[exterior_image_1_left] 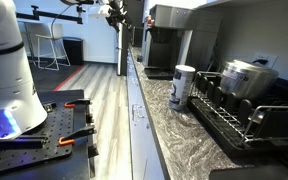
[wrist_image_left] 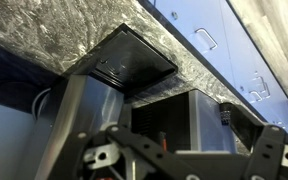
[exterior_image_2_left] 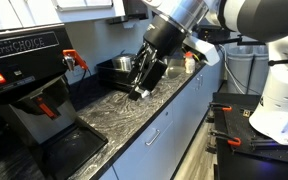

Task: Pick up the coffee cup and put it on the counter

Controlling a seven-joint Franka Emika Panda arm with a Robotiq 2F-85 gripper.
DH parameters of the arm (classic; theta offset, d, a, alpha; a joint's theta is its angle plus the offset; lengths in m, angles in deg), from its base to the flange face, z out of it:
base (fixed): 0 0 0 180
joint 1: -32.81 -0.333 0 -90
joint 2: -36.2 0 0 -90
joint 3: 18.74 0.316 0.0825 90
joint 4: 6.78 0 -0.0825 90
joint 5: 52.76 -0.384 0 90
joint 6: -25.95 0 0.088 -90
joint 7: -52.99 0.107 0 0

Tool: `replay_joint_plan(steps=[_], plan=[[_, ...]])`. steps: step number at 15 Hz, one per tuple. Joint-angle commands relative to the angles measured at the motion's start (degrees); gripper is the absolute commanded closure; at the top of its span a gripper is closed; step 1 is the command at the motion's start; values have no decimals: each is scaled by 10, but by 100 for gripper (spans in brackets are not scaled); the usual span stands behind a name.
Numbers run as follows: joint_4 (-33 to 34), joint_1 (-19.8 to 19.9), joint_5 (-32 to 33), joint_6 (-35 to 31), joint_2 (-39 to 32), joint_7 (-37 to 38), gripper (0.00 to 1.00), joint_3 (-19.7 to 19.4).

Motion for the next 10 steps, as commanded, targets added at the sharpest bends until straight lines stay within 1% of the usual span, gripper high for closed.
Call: replay_joint_plan(steps=[1, 6, 7, 8, 10], plan=[[1, -2, 4, -1, -6, 3, 0, 1], [3, -3, 4, -1, -13, 3, 0, 3], [-1, 12, 11, -10, -7, 12, 0, 17], [2, 53, 23, -12, -1, 33, 0, 59], [20, 99, 39, -17, -9, 58, 0, 114]])
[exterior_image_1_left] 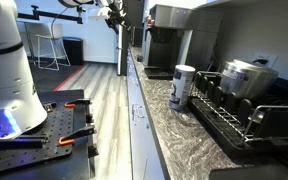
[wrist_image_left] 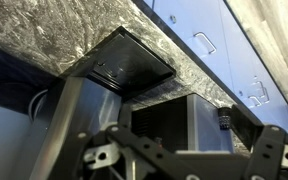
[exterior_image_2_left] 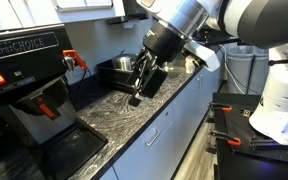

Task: Pick up the coffee cup and put it on the counter

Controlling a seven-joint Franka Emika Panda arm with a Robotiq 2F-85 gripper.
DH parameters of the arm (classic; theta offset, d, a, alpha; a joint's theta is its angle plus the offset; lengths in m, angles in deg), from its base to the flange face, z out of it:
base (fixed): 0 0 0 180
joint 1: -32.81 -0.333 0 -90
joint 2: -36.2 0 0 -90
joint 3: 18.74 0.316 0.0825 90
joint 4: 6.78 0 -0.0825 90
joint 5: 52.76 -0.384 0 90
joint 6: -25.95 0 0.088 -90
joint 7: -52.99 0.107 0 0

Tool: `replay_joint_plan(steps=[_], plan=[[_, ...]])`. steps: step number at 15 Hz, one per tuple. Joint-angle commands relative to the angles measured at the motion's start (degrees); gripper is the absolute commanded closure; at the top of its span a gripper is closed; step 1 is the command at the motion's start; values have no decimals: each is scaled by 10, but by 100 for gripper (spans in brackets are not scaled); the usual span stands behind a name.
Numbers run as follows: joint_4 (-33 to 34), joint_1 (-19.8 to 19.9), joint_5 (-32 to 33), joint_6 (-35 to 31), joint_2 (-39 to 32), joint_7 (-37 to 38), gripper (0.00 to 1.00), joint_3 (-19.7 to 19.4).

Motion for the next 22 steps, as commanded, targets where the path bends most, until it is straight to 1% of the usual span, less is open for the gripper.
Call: replay_joint_plan(steps=[1, 3, 5, 6, 8, 11, 14, 17, 18, 19, 20, 22], plan=[[29, 107, 41, -10, 2, 69, 0, 117], [59, 159, 54, -8, -10, 103, 0, 185], [90, 230, 70, 3, -7, 138, 0, 267], [101, 262, 75, 3, -5, 150, 0, 301], [135, 344, 84, 13, 2, 182, 0, 382], [180, 459, 86, 29, 14, 206, 0, 486], [220, 559, 75, 35, 26, 220, 0, 578], [250, 626, 64, 31, 38, 230, 0, 644], [258, 639, 61, 30, 40, 233, 0, 659], [259, 640, 11, 29, 54, 194, 0, 668], [235, 618, 4, 9, 37, 174, 0, 647], [241, 626, -18, 10, 48, 168, 0, 660]])
